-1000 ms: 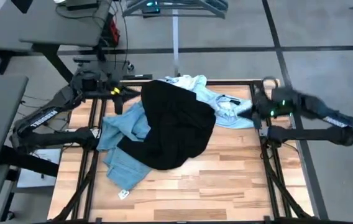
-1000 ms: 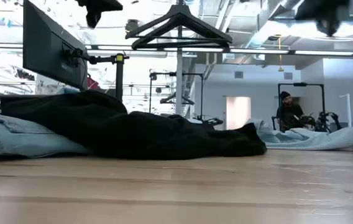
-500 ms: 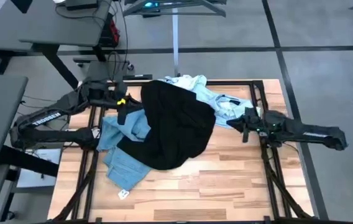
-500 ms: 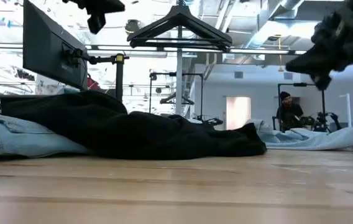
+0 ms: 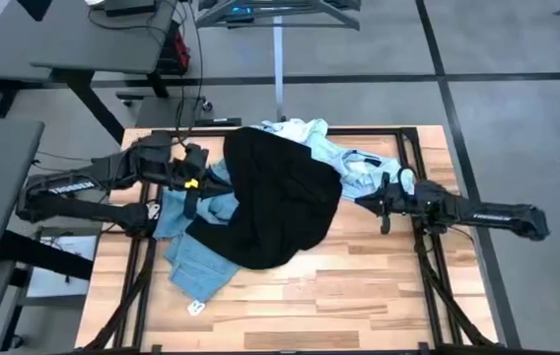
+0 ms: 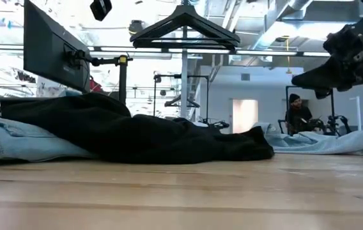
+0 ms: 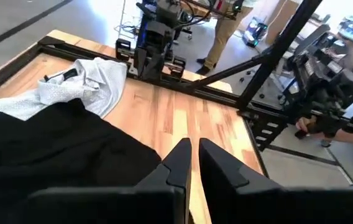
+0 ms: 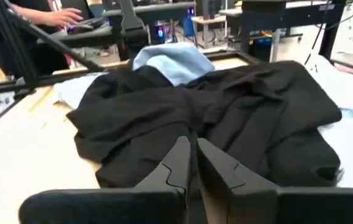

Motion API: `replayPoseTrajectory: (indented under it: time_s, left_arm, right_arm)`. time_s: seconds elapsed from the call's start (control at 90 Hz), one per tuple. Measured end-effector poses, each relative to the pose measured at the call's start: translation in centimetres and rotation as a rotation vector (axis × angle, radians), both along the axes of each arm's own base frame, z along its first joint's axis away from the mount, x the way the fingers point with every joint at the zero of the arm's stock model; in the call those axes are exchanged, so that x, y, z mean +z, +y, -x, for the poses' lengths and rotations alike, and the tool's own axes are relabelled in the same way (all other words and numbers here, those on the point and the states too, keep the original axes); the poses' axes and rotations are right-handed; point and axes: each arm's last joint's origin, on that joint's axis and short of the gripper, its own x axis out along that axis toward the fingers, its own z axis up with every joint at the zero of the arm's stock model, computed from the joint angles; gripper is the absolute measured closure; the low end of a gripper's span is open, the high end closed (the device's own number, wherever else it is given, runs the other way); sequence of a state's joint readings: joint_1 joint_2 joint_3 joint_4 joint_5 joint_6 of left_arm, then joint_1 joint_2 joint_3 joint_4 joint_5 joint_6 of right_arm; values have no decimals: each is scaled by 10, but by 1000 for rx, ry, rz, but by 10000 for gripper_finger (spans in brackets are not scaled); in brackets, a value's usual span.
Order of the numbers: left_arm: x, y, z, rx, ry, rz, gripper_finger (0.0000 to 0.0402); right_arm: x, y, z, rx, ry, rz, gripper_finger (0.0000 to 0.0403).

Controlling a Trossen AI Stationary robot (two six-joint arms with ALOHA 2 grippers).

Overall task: Hang clothes
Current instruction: Return to Home Position

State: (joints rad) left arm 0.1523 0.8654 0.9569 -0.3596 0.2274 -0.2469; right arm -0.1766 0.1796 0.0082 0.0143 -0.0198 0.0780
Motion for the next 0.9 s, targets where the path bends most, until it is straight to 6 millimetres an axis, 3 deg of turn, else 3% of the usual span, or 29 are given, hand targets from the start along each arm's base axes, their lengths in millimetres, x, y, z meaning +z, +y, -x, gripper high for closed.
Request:
replayPoseTrajectory:
  time_s: [0.111,0.244,0.411,0.533,0.9]
  left_arm:
    - [-15,-6,-5,-30,-16,-32,388]
    - [-58,-12,-5,-39,-40,-48,388]
    - [-125,-13,16,-18,-48,-9,388]
    - [-153,-15,35,-14,-124,-14,388]
    - [-175,-15,62,35,-275,-149,388]
  right_arm:
    - [-2,0,-1,0,17,-3,390]
    - [-2,0,-1,0,26,-5,390]
    - [-2,0,-1,0,25,-4,390]
    - [-2,0,-1,0,24,-4,390]
    - [-2,0,-1,1,22,-5,390]
